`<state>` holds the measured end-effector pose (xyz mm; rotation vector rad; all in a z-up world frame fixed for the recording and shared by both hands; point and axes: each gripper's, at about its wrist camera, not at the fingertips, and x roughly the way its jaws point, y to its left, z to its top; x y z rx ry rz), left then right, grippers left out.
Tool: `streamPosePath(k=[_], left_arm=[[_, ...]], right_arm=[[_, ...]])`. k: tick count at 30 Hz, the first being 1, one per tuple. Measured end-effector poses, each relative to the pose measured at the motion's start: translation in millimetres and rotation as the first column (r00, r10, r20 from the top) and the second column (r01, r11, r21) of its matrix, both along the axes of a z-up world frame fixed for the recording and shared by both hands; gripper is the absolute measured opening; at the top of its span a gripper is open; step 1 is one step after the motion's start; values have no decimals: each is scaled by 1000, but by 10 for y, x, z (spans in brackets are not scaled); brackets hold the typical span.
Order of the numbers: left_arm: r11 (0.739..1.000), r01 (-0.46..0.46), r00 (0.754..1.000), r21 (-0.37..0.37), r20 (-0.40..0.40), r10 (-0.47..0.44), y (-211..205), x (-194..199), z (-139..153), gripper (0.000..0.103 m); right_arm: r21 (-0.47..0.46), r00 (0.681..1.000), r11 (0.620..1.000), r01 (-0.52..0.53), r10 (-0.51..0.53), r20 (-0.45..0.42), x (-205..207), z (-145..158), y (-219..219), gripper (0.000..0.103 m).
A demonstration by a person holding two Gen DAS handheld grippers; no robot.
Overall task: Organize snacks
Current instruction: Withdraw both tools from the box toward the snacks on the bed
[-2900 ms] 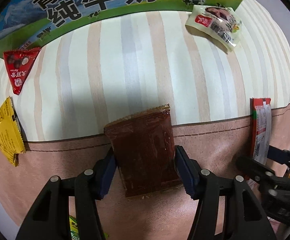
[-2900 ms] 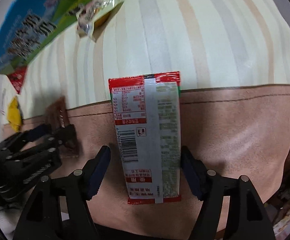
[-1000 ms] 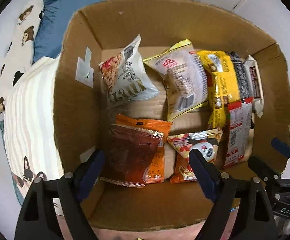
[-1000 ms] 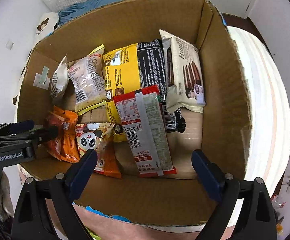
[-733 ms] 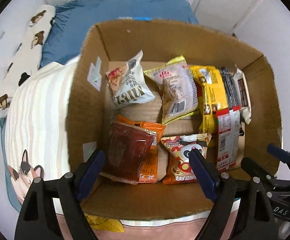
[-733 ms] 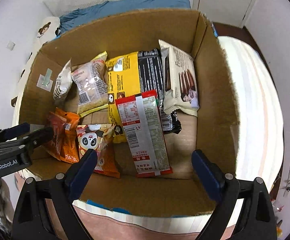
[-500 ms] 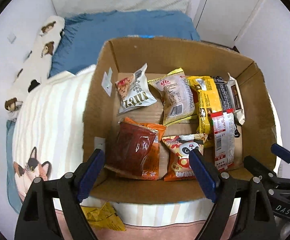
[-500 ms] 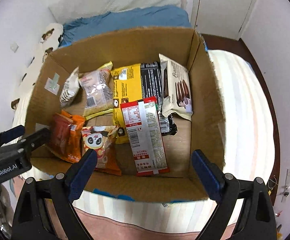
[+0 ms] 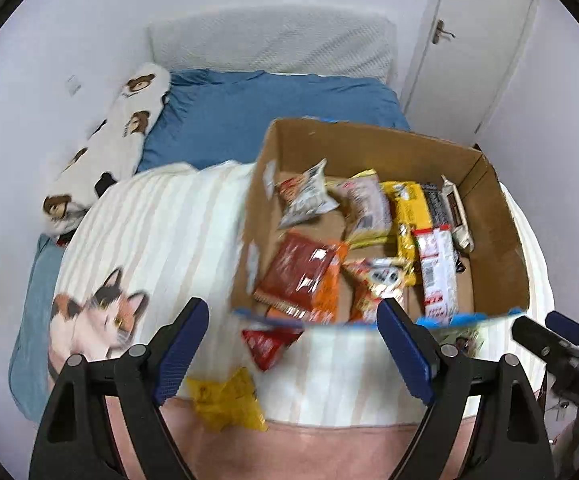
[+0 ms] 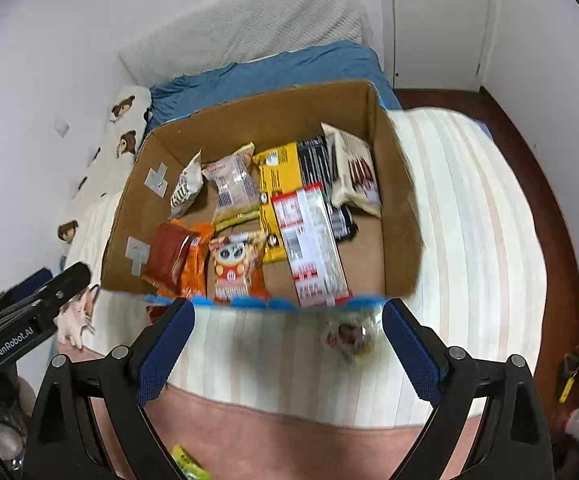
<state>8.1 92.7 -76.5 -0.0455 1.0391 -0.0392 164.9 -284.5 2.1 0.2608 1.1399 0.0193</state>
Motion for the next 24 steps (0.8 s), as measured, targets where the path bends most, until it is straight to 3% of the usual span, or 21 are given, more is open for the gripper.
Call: streamPosePath(k=[4,9,14,17,21,24], left_arm=[[997,-73,997,14,-33,73,227,-243,-253,86],[991,-136,972,-14,-194,131,475,-302,-860,86],[992,-128,957,1,-264,124,540,-291,-1204,86],[995,-96,943,-8,-319,88,530,-206,-1391,86],[995,-97,902,-37,-426,72,543,-88,-1754,86],[994,-107,902,-31,-423,84,564,-76,-1840,86]], right_arm=[[24,995,998,56,-54,-81,-156,-391,-185,97],[100,966,977,190,-167,-198,-92,-1048,-445,96],[137,937,950,279,-238,-256,61,-1525,-516,73],[108,940,954,279,-248,-236,140,-1605,-452,71],[72,950,967,246,-226,-214,150,-1630,-365,60],[61,962,980,191,-175,-209,57,-1617,-291,59]])
